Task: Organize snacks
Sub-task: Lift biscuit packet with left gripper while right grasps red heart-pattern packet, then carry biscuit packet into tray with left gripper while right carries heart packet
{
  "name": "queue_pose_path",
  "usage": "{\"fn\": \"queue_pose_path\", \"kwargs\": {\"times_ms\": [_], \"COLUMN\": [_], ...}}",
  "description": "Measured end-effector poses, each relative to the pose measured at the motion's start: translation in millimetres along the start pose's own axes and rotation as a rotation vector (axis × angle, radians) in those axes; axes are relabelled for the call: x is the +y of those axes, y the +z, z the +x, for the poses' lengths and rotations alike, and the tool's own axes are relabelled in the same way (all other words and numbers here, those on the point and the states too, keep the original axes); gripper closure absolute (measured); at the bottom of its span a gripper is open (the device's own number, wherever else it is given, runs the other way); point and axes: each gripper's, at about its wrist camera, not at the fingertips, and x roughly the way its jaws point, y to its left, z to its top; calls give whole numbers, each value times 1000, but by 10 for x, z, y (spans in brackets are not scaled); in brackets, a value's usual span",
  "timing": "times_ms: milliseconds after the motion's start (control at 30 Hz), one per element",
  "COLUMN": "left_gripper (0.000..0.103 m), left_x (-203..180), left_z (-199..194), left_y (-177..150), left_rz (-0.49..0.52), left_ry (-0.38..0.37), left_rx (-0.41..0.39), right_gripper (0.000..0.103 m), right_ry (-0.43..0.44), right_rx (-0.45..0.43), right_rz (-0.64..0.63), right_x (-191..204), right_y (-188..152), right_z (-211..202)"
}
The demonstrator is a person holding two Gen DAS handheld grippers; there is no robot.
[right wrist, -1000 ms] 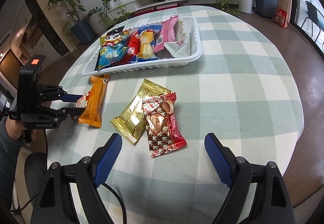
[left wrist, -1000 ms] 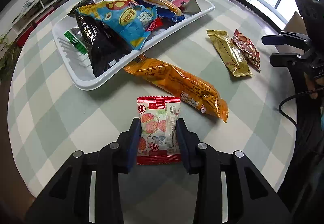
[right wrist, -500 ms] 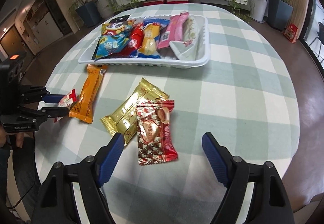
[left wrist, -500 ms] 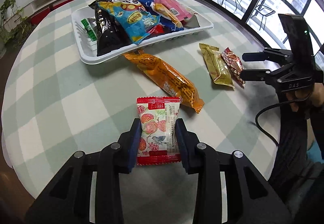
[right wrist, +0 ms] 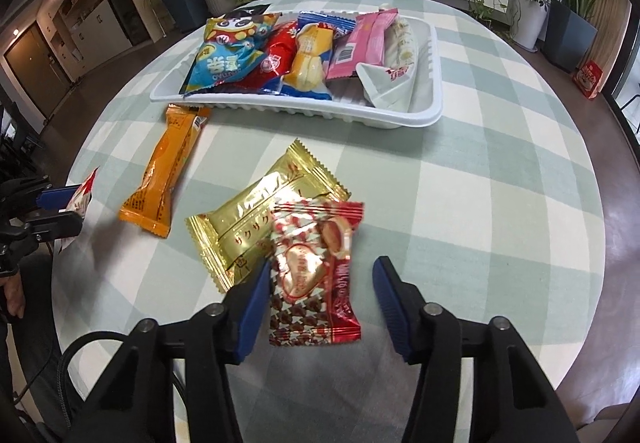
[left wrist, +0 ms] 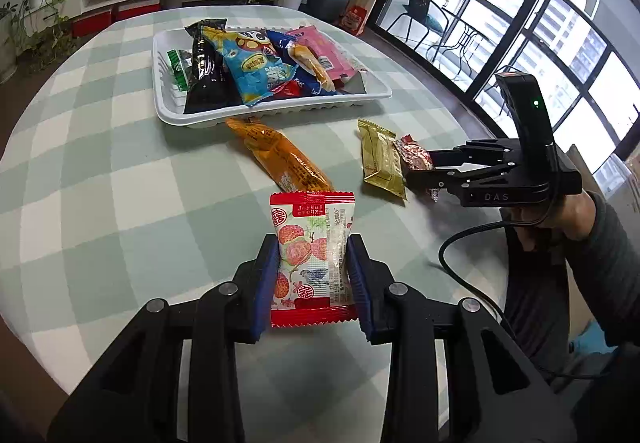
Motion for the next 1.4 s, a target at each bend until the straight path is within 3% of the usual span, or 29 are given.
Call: {"fn": "queue_pose_path", "kwargs": {"times_ms": [233,567,767,967,1167,1400], "left_gripper": [71,71,71,71,71,71], "left_x": [-68,-29,-8,24,105,294], "left_z": [29,-79,-196,-309,-236,195], "left_y": [5,87,293,765,1454,2105], "left_rz": [-5,-50,-70,-59,-43,-38], "left_ry": [-12,-28,-42,-35,6,89], "left_rx": [-15,-84,-144,-216,-243,-193], "right_gripper": [68,71,71,71,71,71], "right_ry": [4,22,54,65,82,111], "right_rx": [-17,-86,-144,-209,-266,-230], "right_rz": [-4,65,128,141,116,121], "right_x": [27,-53,-180,-277,-255,-291], "right_y": [-53,-119,-39,283,796,1444], "right_z": [-35,-258,-488,-701,-798,-388]}}
